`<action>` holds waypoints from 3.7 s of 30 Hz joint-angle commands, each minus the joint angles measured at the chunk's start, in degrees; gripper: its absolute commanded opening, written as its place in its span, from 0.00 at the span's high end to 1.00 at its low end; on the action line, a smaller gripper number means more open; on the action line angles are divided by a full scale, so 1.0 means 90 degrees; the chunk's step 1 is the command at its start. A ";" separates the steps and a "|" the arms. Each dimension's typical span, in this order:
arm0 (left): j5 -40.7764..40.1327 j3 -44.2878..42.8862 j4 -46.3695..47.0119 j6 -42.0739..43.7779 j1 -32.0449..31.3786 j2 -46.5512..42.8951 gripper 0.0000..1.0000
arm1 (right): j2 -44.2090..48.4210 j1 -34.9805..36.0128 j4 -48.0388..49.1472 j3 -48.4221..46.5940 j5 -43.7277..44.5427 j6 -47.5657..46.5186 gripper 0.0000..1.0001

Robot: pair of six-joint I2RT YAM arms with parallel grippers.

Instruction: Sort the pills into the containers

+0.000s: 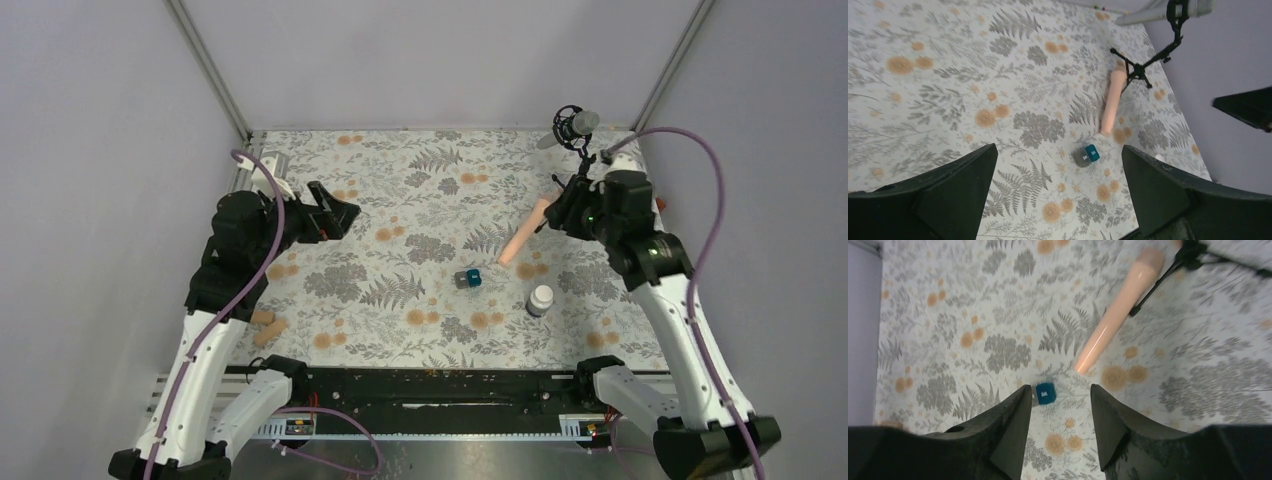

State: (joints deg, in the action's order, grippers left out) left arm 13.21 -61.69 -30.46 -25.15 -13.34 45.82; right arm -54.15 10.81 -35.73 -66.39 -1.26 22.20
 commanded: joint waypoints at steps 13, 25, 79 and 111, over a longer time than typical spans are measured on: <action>0.0818 0.2528 0.1963 -0.1359 -0.0692 0.0235 0.17 | -0.3113 0.2339 0.1576 0.1052 0.1039 0.1144 0.80; 0.0325 0.2978 0.2292 -0.1562 -0.1094 0.0534 0.20 | -0.4735 0.2987 0.1294 0.0717 0.1354 0.0832 0.89; -0.1155 0.3489 0.2105 -0.2138 -0.1100 -0.0386 0.21 | -0.6897 0.4200 0.0633 -0.1950 0.0377 -0.2507 0.37; 0.0564 0.4242 0.4839 -0.2654 -0.1863 0.0807 0.27 | -0.4956 0.4176 0.1726 -0.1130 -0.0411 0.2315 0.59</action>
State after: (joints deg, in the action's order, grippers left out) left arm 16.47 -24.16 2.94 -46.35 -28.71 50.89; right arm -102.28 48.12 -22.79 -78.08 -2.79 36.64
